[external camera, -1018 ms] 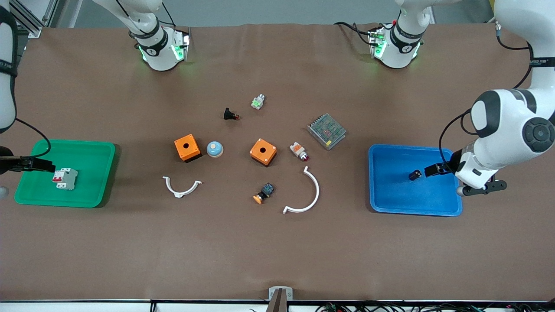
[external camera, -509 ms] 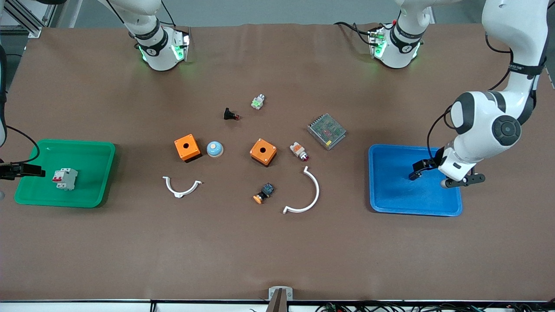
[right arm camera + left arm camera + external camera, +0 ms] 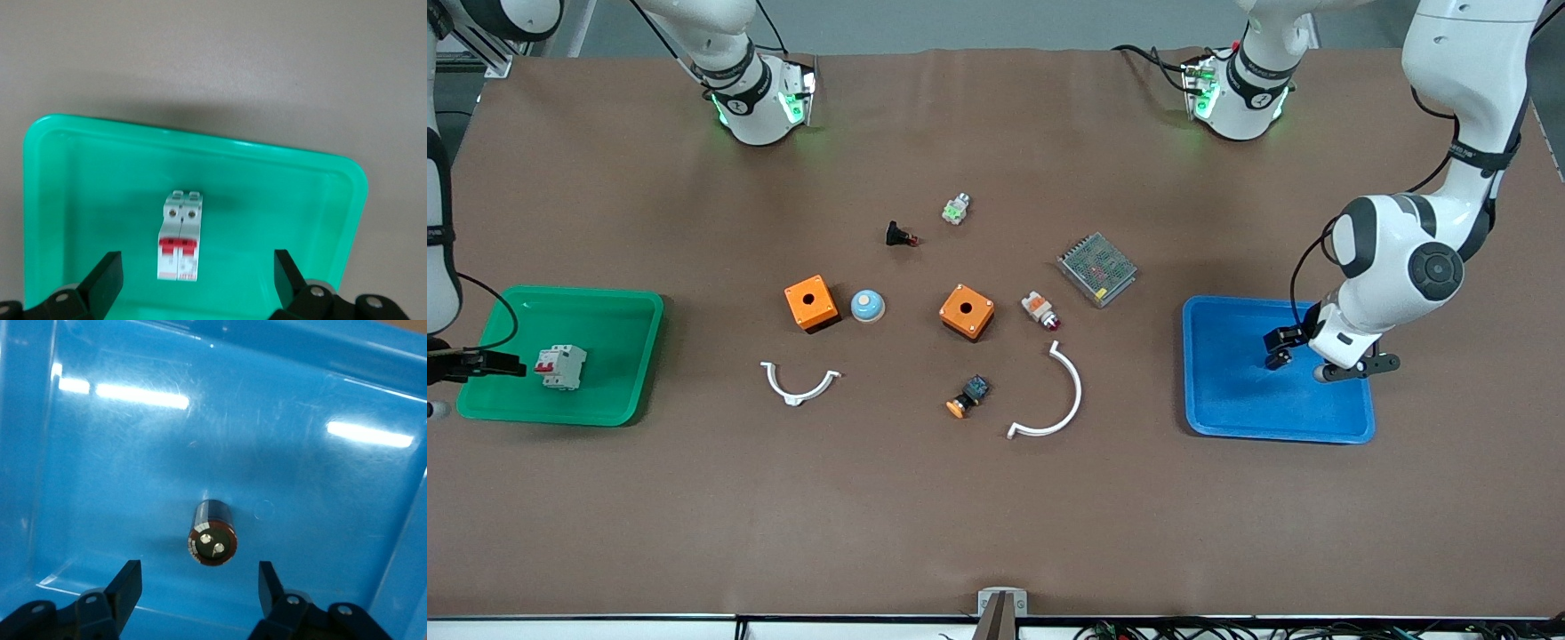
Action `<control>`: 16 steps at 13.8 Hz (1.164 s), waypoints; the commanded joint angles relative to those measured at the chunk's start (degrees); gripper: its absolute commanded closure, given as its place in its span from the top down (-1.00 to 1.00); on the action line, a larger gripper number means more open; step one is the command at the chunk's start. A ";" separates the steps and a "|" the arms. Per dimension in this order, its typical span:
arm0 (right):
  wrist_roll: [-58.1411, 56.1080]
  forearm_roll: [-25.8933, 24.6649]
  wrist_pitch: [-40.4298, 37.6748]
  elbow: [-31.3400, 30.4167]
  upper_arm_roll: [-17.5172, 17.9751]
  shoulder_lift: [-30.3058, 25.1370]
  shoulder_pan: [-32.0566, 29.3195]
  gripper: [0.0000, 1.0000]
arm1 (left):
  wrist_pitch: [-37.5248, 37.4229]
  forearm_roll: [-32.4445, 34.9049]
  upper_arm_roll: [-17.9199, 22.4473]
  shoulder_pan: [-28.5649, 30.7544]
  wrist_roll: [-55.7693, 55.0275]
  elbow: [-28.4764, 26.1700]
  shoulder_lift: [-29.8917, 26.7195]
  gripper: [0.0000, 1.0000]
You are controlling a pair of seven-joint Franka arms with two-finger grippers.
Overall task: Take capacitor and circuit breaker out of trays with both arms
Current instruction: 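Lower both grippers and grasp the capacitor and the breaker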
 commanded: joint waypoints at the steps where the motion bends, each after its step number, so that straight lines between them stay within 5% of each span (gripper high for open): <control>1: -0.60 0.60 4.56 -4.33 0.97 -0.69 -0.59 0.99 | 1.61 0.87 -0.12 0.33 -1.00 -0.44 1.20 0.45; 9: 0.01 1.05 8.89 -10.84 0.88 -1.12 -0.94 0.95 | 1.61 0.87 -0.12 0.33 -1.09 0.26 2.52 0.24; 12: 0.01 1.05 8.54 -11.11 0.88 -1.13 -1.55 0.81 | 2.04 0.78 -0.12 0.15 -1.18 1.40 3.31 0.23; 16: 0.01 1.05 8.27 -11.11 0.88 -0.95 -1.55 0.34 | 2.31 0.78 -0.12 0.15 -1.18 2.46 4.80 0.20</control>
